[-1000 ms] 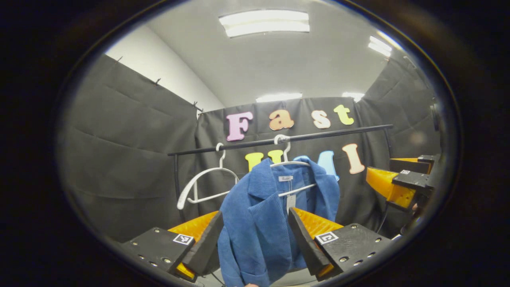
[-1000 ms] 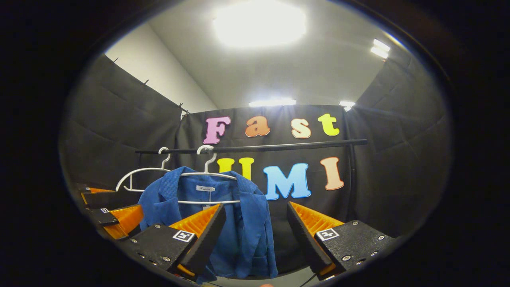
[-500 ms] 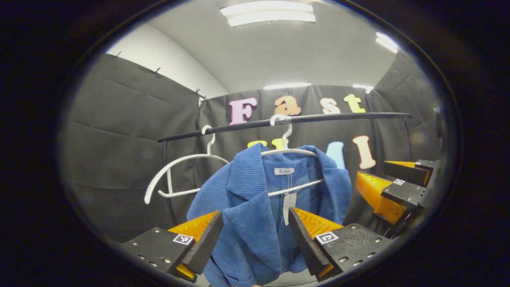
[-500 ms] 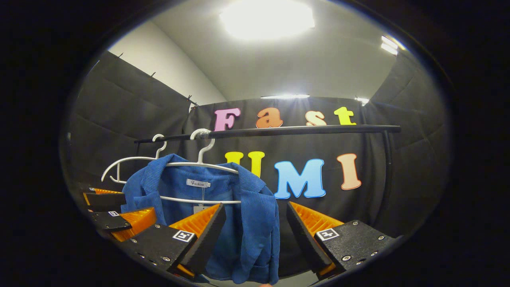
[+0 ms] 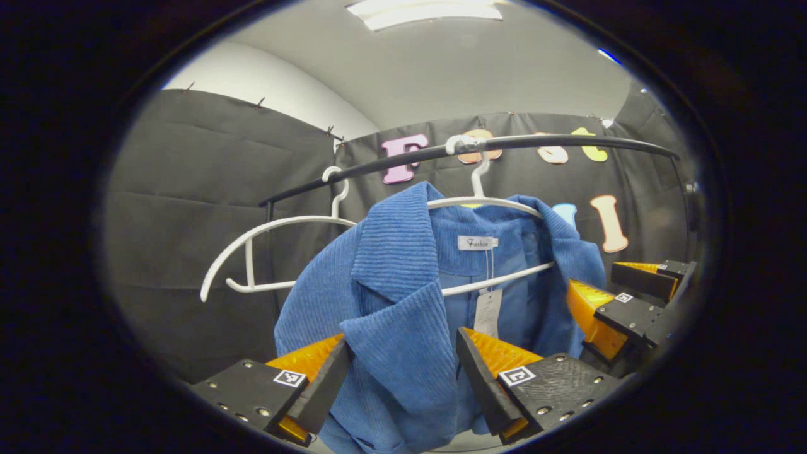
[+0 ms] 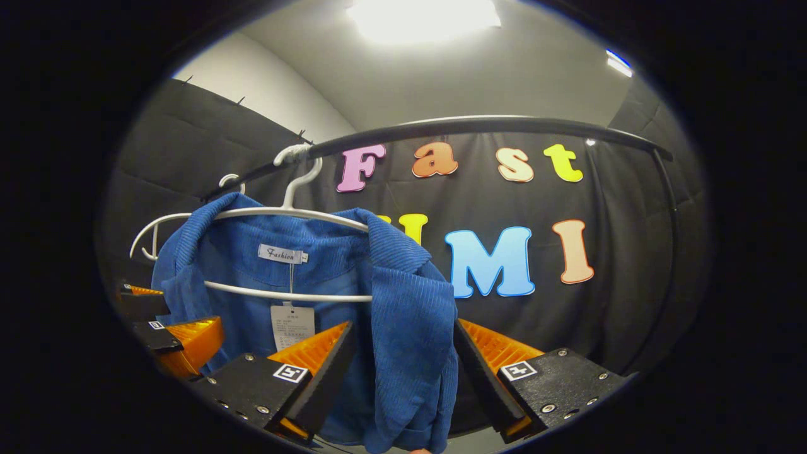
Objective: Grasp the clothes on the hanger with both hands and then place them into the laundry hamper below.
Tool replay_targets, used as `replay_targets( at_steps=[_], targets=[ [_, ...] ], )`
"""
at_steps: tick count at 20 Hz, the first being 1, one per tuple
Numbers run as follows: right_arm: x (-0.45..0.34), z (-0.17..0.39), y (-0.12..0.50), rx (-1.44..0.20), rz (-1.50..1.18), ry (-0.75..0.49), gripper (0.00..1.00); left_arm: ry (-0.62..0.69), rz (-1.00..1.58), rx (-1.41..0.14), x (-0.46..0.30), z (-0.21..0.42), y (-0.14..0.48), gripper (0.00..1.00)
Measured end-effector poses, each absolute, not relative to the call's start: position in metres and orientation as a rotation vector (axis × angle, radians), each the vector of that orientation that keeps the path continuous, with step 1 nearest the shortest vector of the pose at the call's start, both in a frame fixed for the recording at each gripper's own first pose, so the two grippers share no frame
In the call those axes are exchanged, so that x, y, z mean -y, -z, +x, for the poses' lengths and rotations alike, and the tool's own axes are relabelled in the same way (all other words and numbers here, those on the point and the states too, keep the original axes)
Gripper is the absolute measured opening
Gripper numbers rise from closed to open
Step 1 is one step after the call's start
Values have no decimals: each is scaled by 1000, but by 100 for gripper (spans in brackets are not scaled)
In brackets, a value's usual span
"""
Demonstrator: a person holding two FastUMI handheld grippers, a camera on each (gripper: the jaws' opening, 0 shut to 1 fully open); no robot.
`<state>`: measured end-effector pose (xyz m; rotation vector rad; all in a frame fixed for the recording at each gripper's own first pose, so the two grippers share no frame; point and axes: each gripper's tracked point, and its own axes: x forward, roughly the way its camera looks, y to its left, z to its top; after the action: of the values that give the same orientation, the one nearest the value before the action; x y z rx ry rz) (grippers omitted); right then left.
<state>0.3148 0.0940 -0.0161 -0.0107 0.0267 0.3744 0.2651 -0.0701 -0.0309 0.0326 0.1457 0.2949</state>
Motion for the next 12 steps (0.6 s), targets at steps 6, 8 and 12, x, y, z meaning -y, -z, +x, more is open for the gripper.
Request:
replay_targets(
  at_steps=[6, 8, 12],
  targets=[
    [-94, 339, 45, -100, -12, -323, 95, -374, 86, -195, 60, 278, 50, 71],
    [-101, 344, 50, -107, -17, -336, 92, -413, 86, -177, 50, 275, 47, 70],
    [-117, 343, 50, -99, -45, -393, 43, -427, 67, -172, 38, 269, 47, 21]
  ],
)
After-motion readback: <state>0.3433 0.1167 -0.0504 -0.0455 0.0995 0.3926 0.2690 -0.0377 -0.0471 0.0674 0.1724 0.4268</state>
